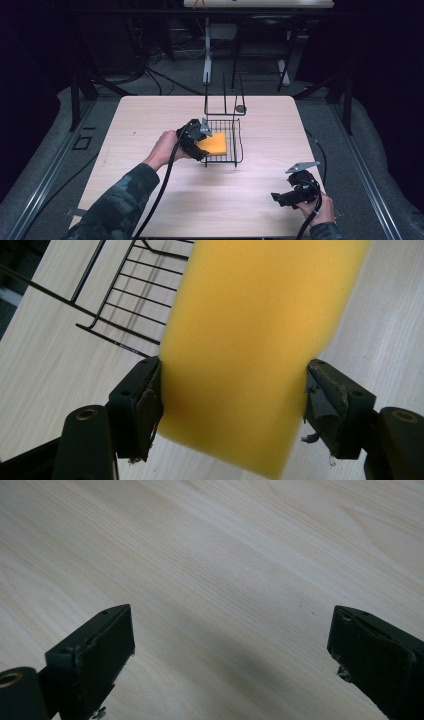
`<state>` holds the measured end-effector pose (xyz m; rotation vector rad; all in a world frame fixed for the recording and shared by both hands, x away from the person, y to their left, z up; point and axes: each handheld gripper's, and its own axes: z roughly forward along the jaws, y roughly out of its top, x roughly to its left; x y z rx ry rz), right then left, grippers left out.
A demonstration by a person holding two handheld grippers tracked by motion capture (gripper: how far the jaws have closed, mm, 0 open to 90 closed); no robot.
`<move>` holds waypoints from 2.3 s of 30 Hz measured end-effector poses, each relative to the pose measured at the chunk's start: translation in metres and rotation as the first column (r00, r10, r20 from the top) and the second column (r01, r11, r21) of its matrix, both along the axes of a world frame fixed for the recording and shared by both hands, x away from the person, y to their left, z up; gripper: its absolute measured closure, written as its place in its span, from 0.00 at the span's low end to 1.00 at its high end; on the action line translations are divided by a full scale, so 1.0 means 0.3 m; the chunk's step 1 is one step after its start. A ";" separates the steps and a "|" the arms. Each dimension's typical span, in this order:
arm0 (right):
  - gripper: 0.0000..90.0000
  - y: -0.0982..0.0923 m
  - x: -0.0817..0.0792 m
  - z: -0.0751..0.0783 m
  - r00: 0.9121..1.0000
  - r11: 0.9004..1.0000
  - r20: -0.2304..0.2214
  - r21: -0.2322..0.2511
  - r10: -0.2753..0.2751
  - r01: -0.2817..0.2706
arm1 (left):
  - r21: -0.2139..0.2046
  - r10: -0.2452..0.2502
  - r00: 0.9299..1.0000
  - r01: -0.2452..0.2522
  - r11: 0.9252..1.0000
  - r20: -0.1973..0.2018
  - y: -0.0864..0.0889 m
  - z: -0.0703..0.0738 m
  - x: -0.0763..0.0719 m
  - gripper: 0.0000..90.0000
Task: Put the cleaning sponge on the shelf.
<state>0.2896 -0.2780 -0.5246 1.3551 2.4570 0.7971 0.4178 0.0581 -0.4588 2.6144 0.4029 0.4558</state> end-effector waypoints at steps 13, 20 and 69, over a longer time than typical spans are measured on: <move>0.05 -0.002 0.000 -0.001 1.000 1.000 0.002 -0.006 0.005 -0.005 | 0.009 -0.024 1.000 0.024 1.000 -0.010 -0.039 -0.010 0.014 0.33; 0.05 0.001 0.000 -0.003 1.000 1.000 0.005 -0.007 0.003 -0.003 | -0.001 -0.021 1.000 0.021 1.000 0.002 -0.056 -0.014 0.024 0.33; 0.05 0.001 -0.006 -0.003 1.000 1.000 -0.008 -0.006 0.006 -0.006 | 0.077 -0.020 0.997 0.026 0.997 -0.081 -0.144 -0.125 0.091 0.32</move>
